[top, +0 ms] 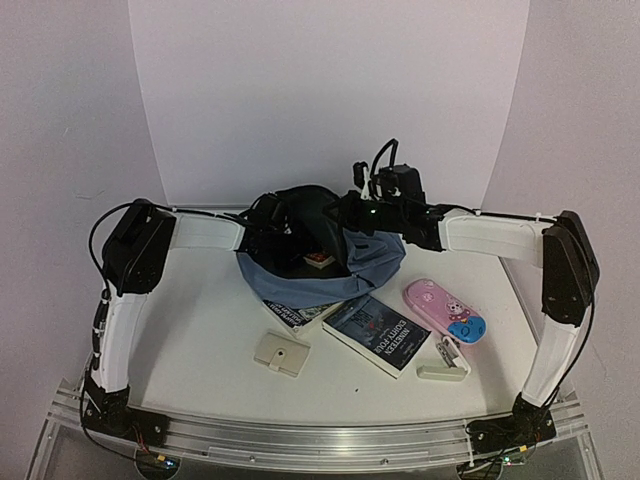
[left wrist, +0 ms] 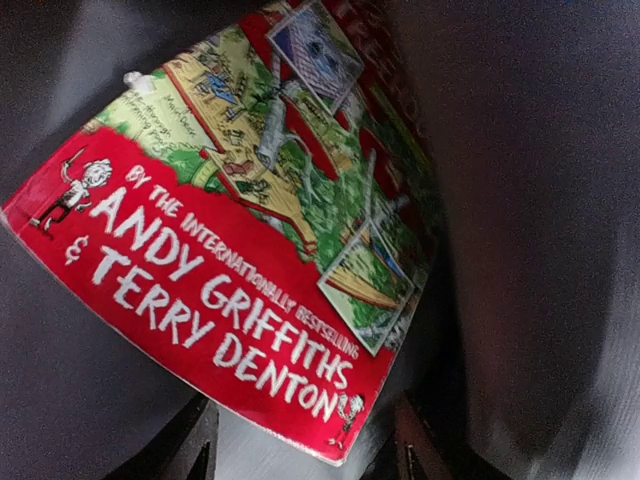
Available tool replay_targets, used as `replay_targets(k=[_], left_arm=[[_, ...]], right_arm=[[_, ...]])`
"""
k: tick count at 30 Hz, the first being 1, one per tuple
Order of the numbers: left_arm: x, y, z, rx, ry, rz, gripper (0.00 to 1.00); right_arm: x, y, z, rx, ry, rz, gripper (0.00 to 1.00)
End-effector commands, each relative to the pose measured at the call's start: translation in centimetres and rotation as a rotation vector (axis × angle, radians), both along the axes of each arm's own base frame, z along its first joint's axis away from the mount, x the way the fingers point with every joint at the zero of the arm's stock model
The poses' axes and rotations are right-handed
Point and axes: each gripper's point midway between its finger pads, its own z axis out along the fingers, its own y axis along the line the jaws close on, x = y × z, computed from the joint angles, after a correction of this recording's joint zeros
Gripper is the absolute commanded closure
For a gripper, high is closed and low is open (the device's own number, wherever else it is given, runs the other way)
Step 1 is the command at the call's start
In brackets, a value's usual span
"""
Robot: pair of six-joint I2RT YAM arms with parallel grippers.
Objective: Pack the student bag
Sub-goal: Place the book in the student bag.
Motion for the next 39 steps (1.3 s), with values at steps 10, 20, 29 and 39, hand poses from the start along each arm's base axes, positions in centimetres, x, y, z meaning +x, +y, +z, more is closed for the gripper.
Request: replay_targets(k=[10,20,29,39], left_arm=[[-1.5,2.3,8.4,-0.012,-0.264,-0.028,0.34],[-5.9,6.2,17.3,0.032,-0.372,-0.057,0.27],[-9.3,10.8,21.1,0.040,-0.398,0.010,0.24],[-14.3,16.1,20.0,0.062,-0.352,0.107,0.22]], right_arm=[[1.5,-2.5,1.7,0.018,-0.041,-0.149,1.00],[5.2,-6.2,-5.1,-0.018,0.108,-0.280,1.00],[8.1,-10.2,-9.4,-0.053,0.179,-0.397,0.81],[8.0,-11.0,-9.5,-0.094,0.156,-0.316,0.51]])
